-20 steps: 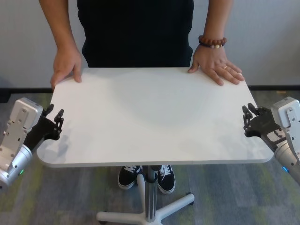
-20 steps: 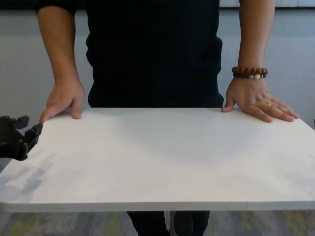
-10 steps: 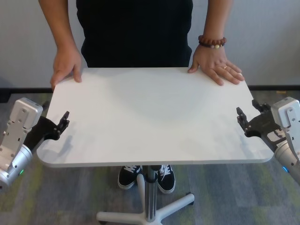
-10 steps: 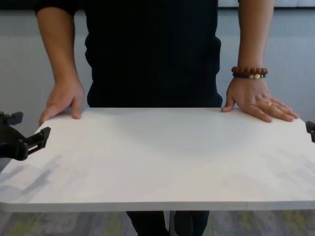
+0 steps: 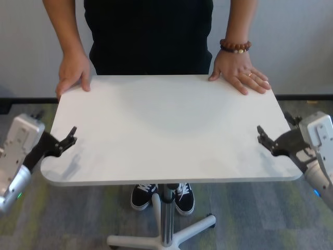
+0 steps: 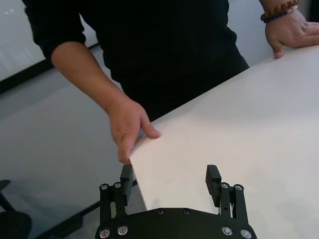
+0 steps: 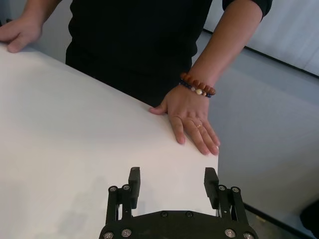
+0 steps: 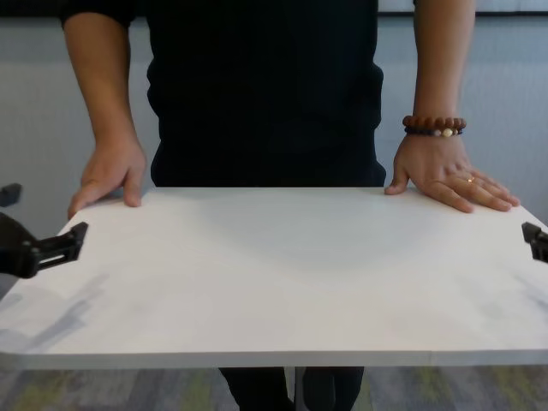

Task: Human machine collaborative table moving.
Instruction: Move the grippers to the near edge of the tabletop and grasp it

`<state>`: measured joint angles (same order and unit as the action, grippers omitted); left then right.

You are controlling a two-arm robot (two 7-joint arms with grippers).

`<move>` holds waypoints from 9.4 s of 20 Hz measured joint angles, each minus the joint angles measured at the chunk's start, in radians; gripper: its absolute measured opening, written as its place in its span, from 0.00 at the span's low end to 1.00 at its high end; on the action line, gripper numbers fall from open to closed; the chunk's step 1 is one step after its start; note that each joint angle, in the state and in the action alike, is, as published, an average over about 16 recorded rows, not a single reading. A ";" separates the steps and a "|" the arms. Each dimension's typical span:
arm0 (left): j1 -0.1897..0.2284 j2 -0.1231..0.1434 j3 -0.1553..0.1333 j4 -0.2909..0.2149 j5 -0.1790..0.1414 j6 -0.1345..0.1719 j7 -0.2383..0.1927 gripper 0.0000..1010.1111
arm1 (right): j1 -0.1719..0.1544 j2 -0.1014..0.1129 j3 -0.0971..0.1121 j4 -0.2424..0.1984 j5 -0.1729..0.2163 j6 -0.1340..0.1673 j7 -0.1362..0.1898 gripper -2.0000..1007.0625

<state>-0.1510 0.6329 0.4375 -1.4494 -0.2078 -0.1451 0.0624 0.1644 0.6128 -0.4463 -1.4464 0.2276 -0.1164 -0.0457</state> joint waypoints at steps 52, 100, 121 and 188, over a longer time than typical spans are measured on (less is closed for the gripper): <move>0.453 0.154 -0.031 -0.264 0.563 -0.012 0.217 0.99 | -0.529 0.159 0.050 -0.375 -0.591 0.208 -0.276 1.00; 0.155 -0.153 0.064 0.040 1.036 0.136 0.266 0.99 | -0.295 -0.003 0.031 -0.164 -0.805 0.277 -0.135 1.00; 0.131 -0.205 0.028 0.082 1.079 0.134 0.259 0.99 | -0.226 -0.072 0.035 -0.089 -0.881 0.262 -0.112 1.00; 0.129 -0.221 0.006 0.092 1.069 0.110 0.241 0.30 | -0.177 -0.130 0.069 -0.030 -0.878 0.186 -0.066 0.38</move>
<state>-0.0216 0.4119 0.4432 -1.3570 0.8617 -0.0350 0.3035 -0.0123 0.4832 -0.3772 -1.4767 -0.6504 0.0694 -0.1118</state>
